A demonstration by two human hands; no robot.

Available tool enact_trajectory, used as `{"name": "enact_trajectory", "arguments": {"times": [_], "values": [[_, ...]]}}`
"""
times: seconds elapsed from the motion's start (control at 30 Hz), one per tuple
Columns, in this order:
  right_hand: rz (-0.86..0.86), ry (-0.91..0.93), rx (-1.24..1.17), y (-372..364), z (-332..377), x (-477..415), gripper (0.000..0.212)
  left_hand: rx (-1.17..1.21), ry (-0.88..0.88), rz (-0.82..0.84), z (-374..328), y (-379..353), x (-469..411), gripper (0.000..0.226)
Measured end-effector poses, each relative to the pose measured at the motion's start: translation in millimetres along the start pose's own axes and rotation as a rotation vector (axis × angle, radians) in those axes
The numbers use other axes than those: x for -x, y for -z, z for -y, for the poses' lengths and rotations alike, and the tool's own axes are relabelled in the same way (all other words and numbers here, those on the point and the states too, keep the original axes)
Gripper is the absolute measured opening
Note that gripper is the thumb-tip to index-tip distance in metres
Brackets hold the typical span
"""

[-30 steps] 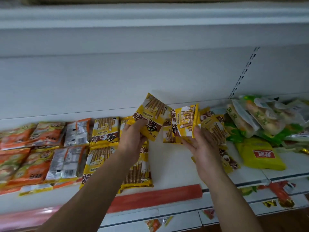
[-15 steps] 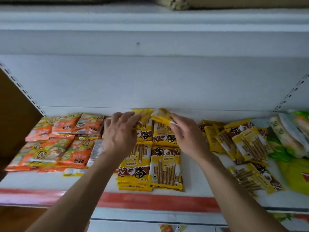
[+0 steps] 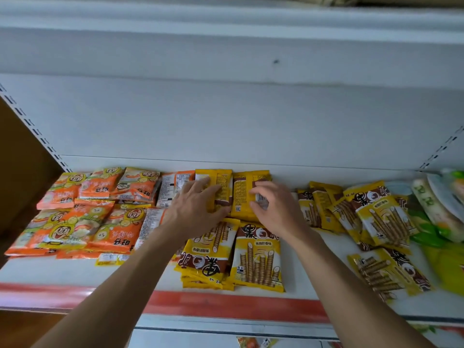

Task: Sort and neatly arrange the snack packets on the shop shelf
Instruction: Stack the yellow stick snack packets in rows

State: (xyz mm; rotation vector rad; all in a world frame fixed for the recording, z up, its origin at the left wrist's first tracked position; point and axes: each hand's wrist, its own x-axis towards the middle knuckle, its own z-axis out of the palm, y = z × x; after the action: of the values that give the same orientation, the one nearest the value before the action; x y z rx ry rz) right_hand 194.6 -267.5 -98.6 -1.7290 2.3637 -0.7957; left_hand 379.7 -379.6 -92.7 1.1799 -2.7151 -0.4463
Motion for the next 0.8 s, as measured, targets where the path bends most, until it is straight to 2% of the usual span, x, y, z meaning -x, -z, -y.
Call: {"name": "enact_trajectory", "arguments": {"times": [0.13,0.27,0.43,0.63,0.8], "values": [[-0.039,0.013,0.014,-2.3,4.8,9.5,0.039,0.022,-0.015,-0.119,-5.7,-13.6,11.9,0.076],[-0.125,0.05,0.018,-12.2,12.5,37.0,0.048,0.007,-0.077,-0.149,-9.7,-26.7,27.6,0.081],[-0.041,0.125,0.177,-19.3,13.7,37.9,0.061,0.012,-0.077,-0.171,-10.3,-29.6,31.7,0.072],[0.0,0.144,0.204,-22.7,10.8,26.0,0.055,-0.028,0.003,-0.194,-16.7,-37.0,30.4,0.054],[-0.015,0.142,0.223,-26.0,11.0,24.1,0.054,-0.033,0.065,-0.215,-22.8,-41.1,30.2,0.059]]}}
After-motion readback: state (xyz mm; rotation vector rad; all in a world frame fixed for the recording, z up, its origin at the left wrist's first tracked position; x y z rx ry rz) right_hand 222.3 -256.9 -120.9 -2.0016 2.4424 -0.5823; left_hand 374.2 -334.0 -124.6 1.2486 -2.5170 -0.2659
